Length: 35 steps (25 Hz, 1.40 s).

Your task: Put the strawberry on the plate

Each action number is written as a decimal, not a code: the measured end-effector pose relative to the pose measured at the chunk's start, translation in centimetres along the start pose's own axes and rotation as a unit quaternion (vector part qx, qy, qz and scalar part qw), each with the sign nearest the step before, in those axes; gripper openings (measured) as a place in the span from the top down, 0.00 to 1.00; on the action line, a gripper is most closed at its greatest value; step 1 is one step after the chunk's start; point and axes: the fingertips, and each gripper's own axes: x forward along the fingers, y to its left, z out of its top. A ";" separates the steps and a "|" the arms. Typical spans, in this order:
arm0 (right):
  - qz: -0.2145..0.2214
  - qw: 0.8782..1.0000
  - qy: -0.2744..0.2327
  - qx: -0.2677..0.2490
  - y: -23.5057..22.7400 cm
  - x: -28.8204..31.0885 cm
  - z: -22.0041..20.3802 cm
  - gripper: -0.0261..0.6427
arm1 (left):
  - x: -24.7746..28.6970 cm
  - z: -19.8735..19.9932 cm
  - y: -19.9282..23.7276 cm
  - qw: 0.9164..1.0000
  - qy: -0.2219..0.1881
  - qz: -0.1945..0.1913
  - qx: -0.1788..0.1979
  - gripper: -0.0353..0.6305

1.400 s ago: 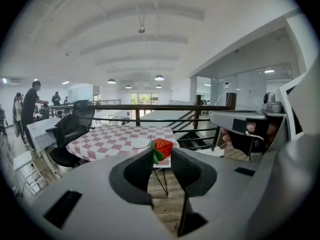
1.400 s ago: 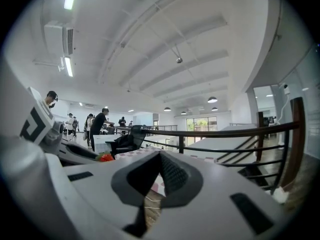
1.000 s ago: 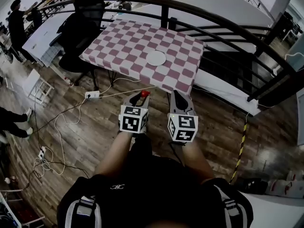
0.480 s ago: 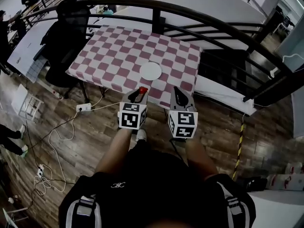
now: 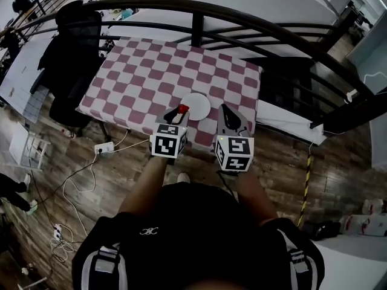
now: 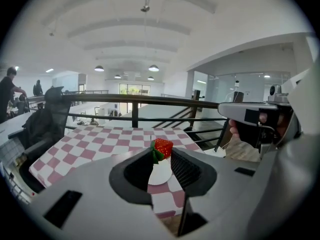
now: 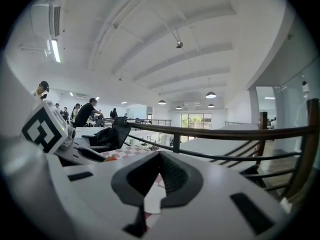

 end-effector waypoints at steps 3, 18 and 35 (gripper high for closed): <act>-0.014 1.000 0.007 0.006 -0.6 2.6 -0.2 0.95 | 2.6 0.2 1.6 1.000 0.013 -0.016 0.001 0.78; -0.021 0.997 0.075 0.031 -5.1 9.1 -4.8 0.95 | 12.6 -3.0 2.8 0.995 0.087 -0.043 0.003 0.78; 0.056 0.989 0.134 0.021 -8.0 13.4 -9.4 0.95 | 22.6 -11.6 3.1 0.974 0.227 0.002 0.002 0.78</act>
